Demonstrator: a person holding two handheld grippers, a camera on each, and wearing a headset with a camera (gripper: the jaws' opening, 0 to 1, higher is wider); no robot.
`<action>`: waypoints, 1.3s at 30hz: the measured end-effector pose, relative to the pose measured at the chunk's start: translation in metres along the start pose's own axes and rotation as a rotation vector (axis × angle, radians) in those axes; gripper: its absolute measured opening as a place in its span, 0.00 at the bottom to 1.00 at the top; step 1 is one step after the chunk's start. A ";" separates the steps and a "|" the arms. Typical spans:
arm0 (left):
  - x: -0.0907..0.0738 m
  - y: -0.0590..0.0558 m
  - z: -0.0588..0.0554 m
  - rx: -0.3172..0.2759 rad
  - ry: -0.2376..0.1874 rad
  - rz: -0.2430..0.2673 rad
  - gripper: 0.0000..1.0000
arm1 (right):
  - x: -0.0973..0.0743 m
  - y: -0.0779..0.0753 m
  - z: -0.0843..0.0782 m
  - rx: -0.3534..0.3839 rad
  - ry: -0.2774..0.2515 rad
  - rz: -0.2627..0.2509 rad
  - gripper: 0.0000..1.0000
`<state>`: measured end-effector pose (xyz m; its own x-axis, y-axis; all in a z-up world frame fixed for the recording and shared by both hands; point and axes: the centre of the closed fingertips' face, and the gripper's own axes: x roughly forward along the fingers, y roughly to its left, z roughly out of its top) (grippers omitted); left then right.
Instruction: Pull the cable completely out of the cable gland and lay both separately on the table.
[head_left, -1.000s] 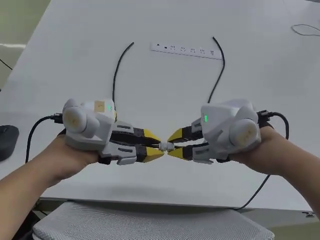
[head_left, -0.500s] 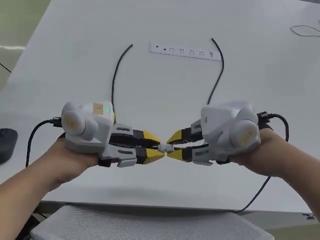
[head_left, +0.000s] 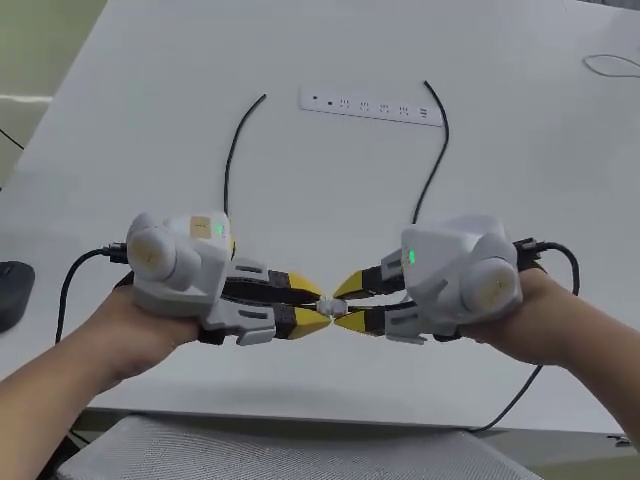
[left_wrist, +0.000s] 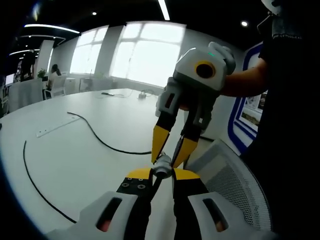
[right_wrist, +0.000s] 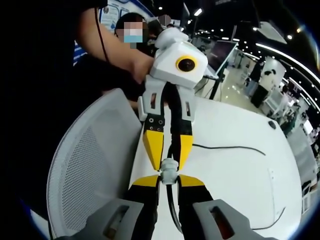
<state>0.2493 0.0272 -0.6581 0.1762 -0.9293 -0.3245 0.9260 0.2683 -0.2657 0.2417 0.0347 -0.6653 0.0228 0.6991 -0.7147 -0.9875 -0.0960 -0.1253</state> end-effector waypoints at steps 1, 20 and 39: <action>0.000 0.000 0.000 -0.008 0.004 -0.001 0.15 | 0.000 0.000 0.000 0.005 -0.005 0.001 0.09; 0.000 -0.001 0.003 0.024 0.017 0.026 0.15 | -0.023 -0.004 0.002 0.568 -0.246 0.224 0.11; 0.002 -0.009 0.017 0.085 0.024 0.039 0.15 | -0.023 0.003 0.014 0.848 -0.319 0.550 0.10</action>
<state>0.2466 0.0187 -0.6406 0.2056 -0.9119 -0.3553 0.9437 0.2809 -0.1749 0.2365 0.0279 -0.6399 -0.3808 0.8754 -0.2978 -0.6381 -0.0157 0.7698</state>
